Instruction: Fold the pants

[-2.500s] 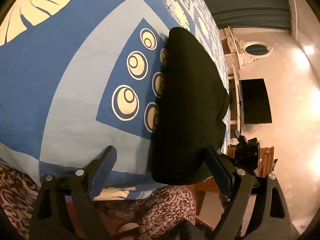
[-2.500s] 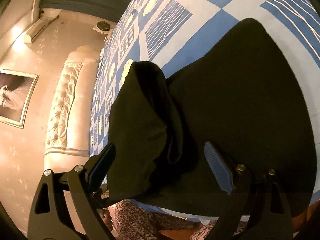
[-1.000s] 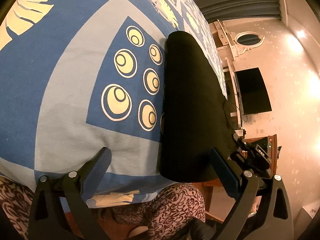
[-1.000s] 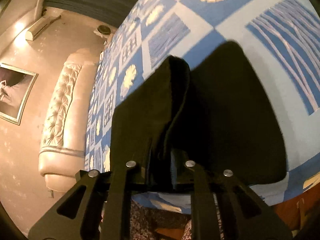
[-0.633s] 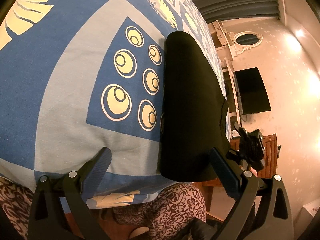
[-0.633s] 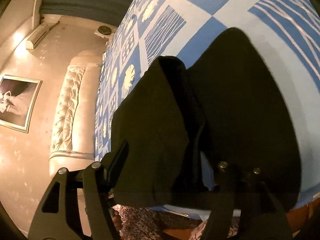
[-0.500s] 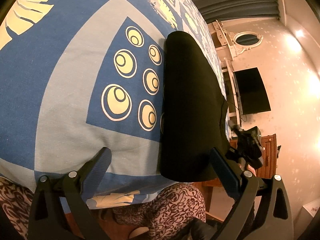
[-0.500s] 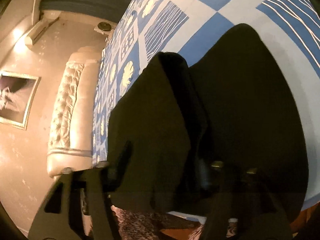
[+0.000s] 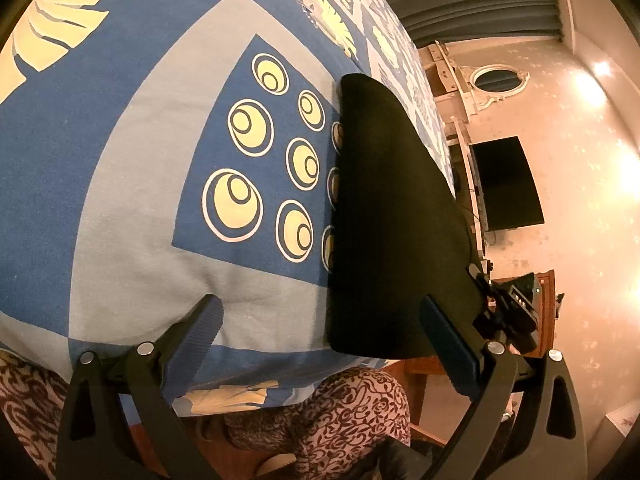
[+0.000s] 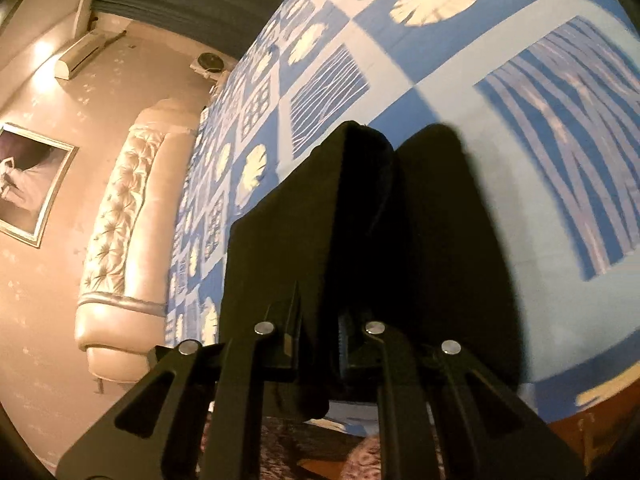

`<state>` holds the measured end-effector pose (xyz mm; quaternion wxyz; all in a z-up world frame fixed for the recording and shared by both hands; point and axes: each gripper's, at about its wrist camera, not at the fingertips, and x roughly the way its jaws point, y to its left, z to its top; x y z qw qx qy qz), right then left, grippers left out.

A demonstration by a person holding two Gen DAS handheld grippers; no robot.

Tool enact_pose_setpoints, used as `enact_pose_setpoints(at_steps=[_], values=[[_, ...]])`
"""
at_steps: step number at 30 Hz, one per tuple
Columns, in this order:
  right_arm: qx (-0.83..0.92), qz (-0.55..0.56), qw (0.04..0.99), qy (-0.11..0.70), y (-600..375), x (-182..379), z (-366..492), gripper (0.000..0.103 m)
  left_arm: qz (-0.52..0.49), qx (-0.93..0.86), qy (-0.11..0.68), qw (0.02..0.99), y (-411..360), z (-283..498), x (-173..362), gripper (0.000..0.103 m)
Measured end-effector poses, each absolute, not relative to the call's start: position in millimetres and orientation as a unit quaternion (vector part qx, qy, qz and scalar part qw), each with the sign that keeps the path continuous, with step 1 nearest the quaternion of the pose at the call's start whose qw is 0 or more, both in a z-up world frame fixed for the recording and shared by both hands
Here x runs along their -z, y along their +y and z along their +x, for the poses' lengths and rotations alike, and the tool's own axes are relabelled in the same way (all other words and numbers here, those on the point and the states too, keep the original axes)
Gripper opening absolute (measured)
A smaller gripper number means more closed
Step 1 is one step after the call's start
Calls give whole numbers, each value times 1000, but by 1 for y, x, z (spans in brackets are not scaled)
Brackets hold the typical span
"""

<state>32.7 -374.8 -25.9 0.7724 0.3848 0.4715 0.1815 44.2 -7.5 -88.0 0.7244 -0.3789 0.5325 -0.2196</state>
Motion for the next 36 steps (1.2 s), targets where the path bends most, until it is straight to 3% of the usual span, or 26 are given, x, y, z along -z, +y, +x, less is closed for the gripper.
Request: enact_pose_setpoints(at_steps=[13, 20, 23, 24, 26, 36], values=[[-144, 395, 760, 496, -412, 61, 26, 12, -393, 234, 528, 716, -14, 43, 82, 97], [-145, 416, 749, 495, -426, 61, 21, 17, -376, 254, 521, 723, -26, 39, 71, 97], [-131, 426, 751, 487, -441, 55, 13, 29, -376, 252, 519, 725, -28, 38, 69, 97], [-124, 431, 751, 484, -447, 53, 11, 48, -378, 251, 519, 724, -29, 38, 69, 97], [-93, 429, 761, 477, -461, 48, 3, 66, -385, 251, 519, 721, -29, 38, 70, 97], [-131, 474, 729, 477, -460, 66, -7, 78, -409, 254, 513, 711, -40, 44, 71, 97]])
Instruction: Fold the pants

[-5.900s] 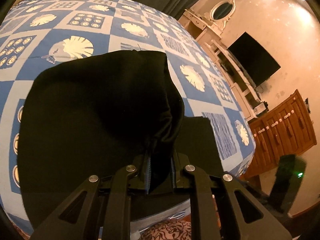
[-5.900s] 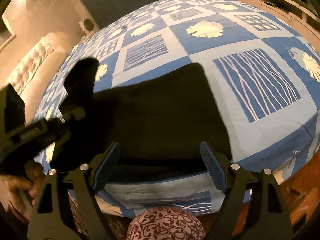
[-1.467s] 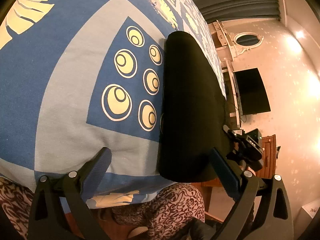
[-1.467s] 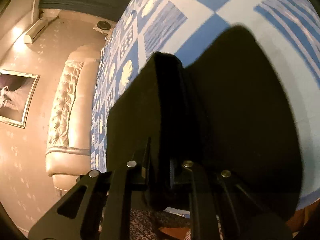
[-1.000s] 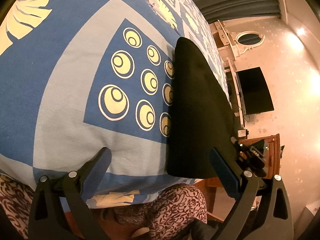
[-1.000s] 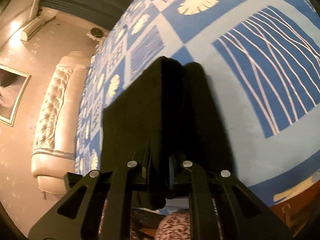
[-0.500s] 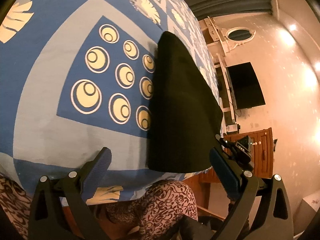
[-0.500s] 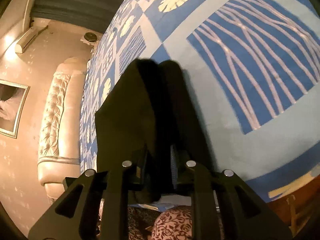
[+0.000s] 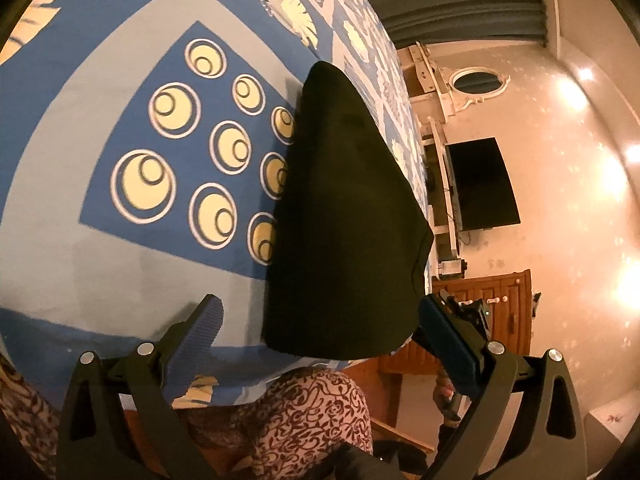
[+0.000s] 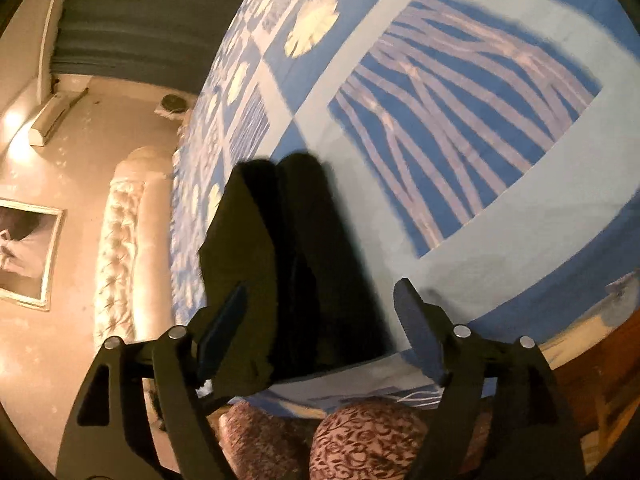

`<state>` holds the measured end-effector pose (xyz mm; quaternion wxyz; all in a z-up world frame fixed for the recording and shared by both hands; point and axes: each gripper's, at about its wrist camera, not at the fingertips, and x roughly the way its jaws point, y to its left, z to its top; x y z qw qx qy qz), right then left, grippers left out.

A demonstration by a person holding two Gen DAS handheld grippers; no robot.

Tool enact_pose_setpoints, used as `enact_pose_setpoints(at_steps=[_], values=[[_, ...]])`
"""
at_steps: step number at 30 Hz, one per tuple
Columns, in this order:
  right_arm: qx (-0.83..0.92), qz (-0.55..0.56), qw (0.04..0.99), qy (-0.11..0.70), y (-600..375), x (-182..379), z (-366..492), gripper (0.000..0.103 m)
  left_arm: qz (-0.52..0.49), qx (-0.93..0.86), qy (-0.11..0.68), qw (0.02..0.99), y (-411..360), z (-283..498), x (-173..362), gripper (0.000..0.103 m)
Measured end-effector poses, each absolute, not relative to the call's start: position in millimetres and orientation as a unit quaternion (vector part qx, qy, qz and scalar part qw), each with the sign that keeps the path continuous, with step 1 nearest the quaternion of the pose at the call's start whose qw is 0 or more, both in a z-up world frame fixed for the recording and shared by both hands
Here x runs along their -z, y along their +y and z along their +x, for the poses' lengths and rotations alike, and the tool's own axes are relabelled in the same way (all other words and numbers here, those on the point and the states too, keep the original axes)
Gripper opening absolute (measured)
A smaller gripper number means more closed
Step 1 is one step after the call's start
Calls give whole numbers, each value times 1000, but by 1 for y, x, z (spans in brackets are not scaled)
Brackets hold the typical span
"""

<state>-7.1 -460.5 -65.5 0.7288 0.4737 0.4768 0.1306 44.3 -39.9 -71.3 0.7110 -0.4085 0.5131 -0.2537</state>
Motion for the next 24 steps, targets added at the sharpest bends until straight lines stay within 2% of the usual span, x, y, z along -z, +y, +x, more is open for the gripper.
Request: enact_pose_setpoints(at_steps=[11, 13, 14, 17, 24], values=[[-158, 423, 728, 516, -421, 78, -2, 82, -386, 273, 504, 723, -65, 64, 70, 97], [-162, 411, 733, 517, -420, 78, -2, 76, -385, 285, 504, 719, -70, 66, 75, 97], [-161, 406, 735, 519, -417, 78, -1, 69, -386, 286, 506, 716, -72, 67, 77, 97], [-167, 401, 737, 518, -421, 80, -4, 60, -382, 302, 513, 707, -78, 68, 86, 97], [-187, 412, 734, 506, -428, 90, -7, 51, -266, 347, 504, 745, -99, 62, 79, 97]])
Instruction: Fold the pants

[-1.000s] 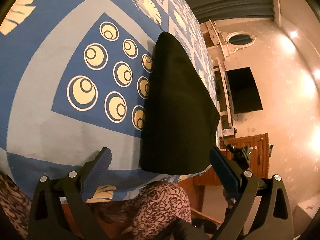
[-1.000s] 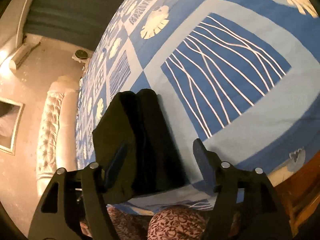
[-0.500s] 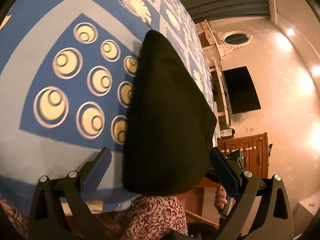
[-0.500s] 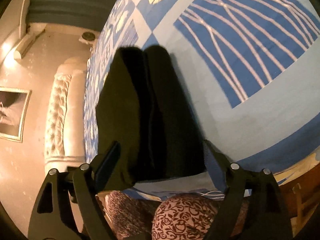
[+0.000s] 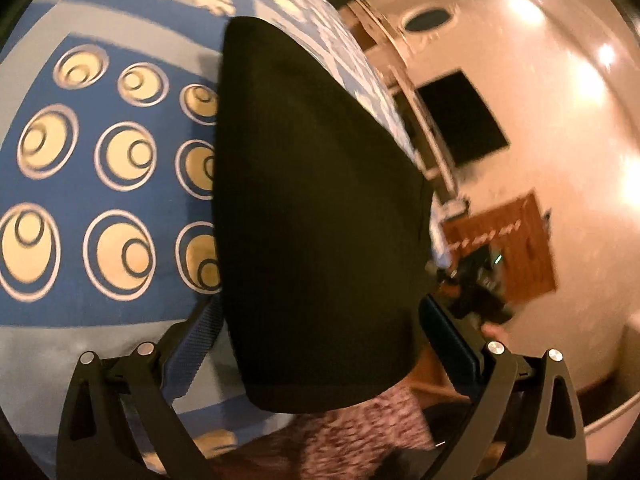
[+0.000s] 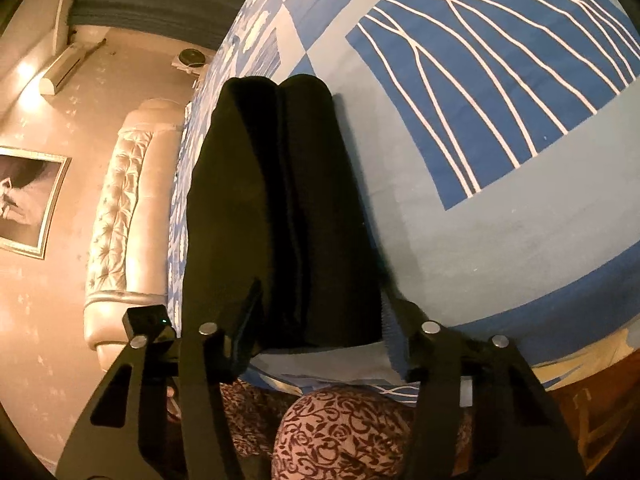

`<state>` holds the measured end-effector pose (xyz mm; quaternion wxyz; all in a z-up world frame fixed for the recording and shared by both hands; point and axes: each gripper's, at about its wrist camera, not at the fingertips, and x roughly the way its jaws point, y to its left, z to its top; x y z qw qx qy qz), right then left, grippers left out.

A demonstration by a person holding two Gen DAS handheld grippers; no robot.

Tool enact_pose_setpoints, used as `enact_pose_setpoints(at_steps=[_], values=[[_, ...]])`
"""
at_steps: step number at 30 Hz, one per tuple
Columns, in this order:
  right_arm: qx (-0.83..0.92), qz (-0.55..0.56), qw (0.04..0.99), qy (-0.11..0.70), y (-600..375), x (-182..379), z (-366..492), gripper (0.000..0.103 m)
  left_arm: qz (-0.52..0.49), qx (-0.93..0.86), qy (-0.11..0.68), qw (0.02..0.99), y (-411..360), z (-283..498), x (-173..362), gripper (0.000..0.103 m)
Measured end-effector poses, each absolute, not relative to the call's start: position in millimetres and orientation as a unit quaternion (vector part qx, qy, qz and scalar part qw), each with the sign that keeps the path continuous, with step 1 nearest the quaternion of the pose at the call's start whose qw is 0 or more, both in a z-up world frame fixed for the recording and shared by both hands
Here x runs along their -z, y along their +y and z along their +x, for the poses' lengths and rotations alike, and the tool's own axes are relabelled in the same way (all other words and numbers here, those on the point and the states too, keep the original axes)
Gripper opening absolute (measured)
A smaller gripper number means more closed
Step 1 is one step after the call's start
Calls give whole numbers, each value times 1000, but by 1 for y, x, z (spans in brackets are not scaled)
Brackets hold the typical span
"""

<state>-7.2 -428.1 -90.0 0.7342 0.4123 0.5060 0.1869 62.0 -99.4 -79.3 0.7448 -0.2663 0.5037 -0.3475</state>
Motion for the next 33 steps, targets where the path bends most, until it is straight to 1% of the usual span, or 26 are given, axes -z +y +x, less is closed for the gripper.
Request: enact_pose_setpoints(at_steps=[2, 3, 4, 8, 10, 13, 17, 19, 20, 21, 22, 24, 26, 27, 29, 32, 33], values=[[-186, 403, 739, 507, -427, 89, -8, 49, -239, 341, 501, 758, -105, 61, 78, 93], [-185, 397, 741, 509, -426, 87, -7, 49, -223, 336, 502, 765, -108, 61, 78, 80], [-184, 393, 743, 509, -425, 86, -7, 49, -209, 330, 505, 769, -111, 61, 79, 73], [-179, 368, 756, 511, -419, 81, -6, 48, -199, 328, 506, 772, -111, 65, 80, 66], [-175, 355, 764, 509, -415, 77, -5, 47, -202, 328, 505, 772, -109, 65, 81, 61], [-170, 337, 773, 510, -410, 71, -4, 45, -205, 330, 503, 773, -107, 63, 83, 58], [-169, 320, 780, 510, -406, 67, -3, 44, -205, 331, 501, 773, -117, 66, 83, 57], [-173, 326, 778, 509, -408, 68, -3, 45, -200, 337, 500, 772, -119, 67, 81, 59], [-178, 330, 775, 509, -409, 70, -3, 48, -195, 340, 498, 774, -120, 66, 79, 61], [-187, 338, 770, 508, -411, 71, -3, 52, -188, 338, 496, 777, -120, 65, 78, 65], [-196, 345, 766, 506, -418, 73, -2, 54, -179, 336, 494, 782, -122, 63, 75, 66], [-207, 352, 765, 499, -424, 72, -3, 67, -161, 330, 489, 791, -125, 61, 66, 69], [-219, 363, 761, 491, -429, 70, -1, 75, -151, 331, 490, 792, -125, 62, 62, 73], [-228, 373, 756, 487, -432, 69, 2, 76, -152, 333, 495, 788, -125, 64, 62, 75], [-227, 379, 759, 478, -438, 67, 9, 79, -180, 341, 514, 767, -120, 73, 66, 76], [-231, 389, 753, 478, -440, 67, 20, 80, -274, 370, 533, 710, -99, 83, 74, 77], [-230, 390, 752, 480, -439, 67, 26, 80, -283, 380, 538, 697, -97, 82, 75, 78]])
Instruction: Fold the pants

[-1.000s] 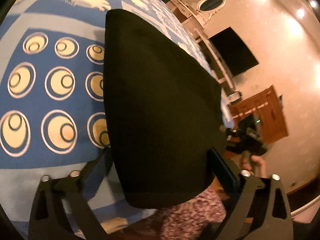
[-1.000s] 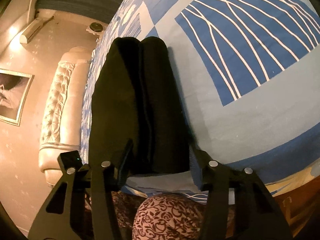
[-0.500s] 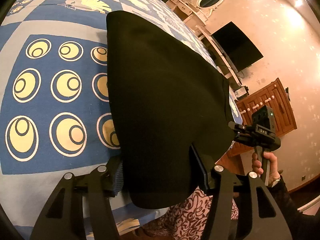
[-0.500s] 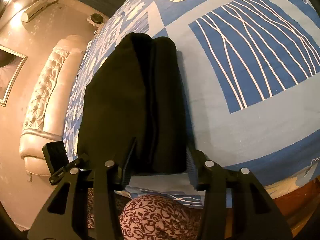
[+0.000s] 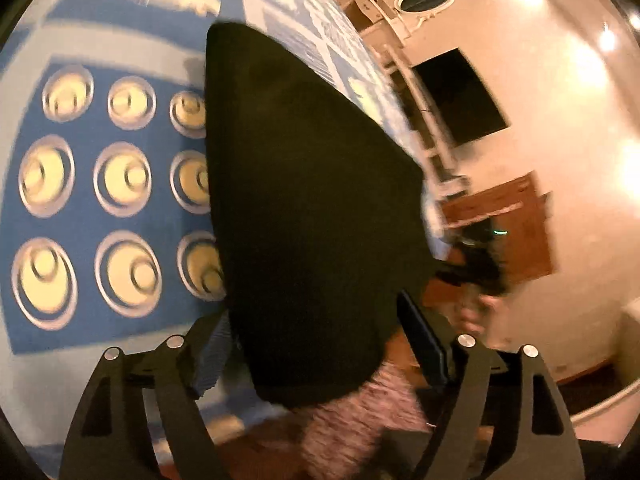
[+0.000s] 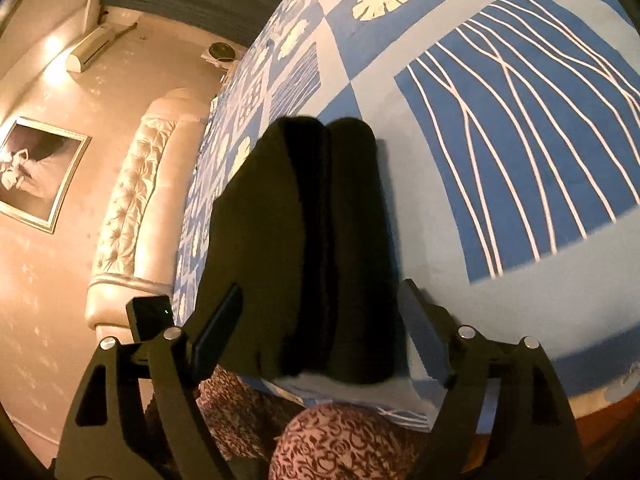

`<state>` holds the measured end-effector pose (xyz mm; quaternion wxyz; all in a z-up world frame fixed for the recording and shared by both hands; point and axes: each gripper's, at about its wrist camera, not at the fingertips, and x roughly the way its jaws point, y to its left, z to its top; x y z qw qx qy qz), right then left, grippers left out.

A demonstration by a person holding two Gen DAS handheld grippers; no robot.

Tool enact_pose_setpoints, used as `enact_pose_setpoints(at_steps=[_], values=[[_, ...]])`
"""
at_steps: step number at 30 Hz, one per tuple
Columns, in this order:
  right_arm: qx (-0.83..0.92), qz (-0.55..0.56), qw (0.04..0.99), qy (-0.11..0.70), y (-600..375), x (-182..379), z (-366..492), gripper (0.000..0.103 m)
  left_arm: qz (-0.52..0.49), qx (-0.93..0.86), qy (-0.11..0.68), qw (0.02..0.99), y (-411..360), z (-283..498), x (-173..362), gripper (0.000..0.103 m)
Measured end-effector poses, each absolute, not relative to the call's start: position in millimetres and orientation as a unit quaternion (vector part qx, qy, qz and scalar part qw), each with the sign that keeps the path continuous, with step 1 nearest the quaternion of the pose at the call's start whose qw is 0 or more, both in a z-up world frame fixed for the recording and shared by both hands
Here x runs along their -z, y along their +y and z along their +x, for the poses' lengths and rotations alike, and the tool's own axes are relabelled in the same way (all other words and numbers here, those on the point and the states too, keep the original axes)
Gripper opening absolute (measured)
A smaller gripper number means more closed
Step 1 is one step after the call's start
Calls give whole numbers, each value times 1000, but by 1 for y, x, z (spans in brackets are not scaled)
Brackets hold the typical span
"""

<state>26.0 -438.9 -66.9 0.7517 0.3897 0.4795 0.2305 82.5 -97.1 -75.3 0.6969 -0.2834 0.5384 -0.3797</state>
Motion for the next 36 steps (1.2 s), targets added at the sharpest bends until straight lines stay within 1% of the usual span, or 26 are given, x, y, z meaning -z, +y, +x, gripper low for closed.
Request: enact_pose_setpoints(at_steps=[3, 5, 8, 9, 11, 16, 17, 18, 19, 20, 21, 22, 23, 24, 26, 36], values=[[-235, 384, 748, 487, -432, 68, 38, 81, -272, 402, 559, 672, -85, 76, 75, 78], [-239, 382, 744, 493, -428, 71, 43, 81, -269, 411, 546, 679, -73, 72, 65, 78], [-245, 388, 738, 495, -425, 78, 51, 82, -297, 406, 513, 696, -58, 82, 50, 79], [-250, 393, 736, 491, -423, 78, 52, 82, -292, 394, 506, 709, -59, 91, 49, 82], [-255, 401, 732, 488, -422, 79, 57, 83, -286, 382, 501, 722, -68, 107, 54, 83], [-265, 406, 728, 485, -422, 81, 65, 83, -312, 359, 510, 717, -100, 144, 85, 83], [-266, 403, 729, 486, -420, 80, 65, 82, -313, 357, 506, 720, -104, 148, 88, 83], [-264, 398, 731, 486, -419, 79, 65, 77, -315, 356, 502, 722, -105, 151, 91, 83], [-261, 389, 735, 490, -417, 78, 65, 72, -311, 355, 499, 727, -107, 153, 93, 79], [-255, 375, 740, 496, -415, 78, 65, 59, -302, 350, 497, 735, -111, 152, 92, 73], [-253, 368, 742, 500, -415, 80, 65, 53, -279, 335, 503, 746, -114, 152, 93, 57], [-253, 370, 741, 500, -416, 82, 64, 51, -266, 329, 507, 751, -113, 152, 93, 49], [-256, 377, 740, 496, -418, 83, 63, 47, -262, 330, 505, 753, -114, 152, 94, 47], [-257, 378, 739, 494, -419, 85, 63, 44, -262, 331, 504, 754, -113, 150, 94, 44], [-258, 381, 740, 491, -420, 86, 62, 42, -254, 330, 502, 758, -112, 149, 94, 42], [-259, 388, 741, 484, -423, 89, 59, 41, -232, 324, 494, 773, -116, 152, 89, 41]])
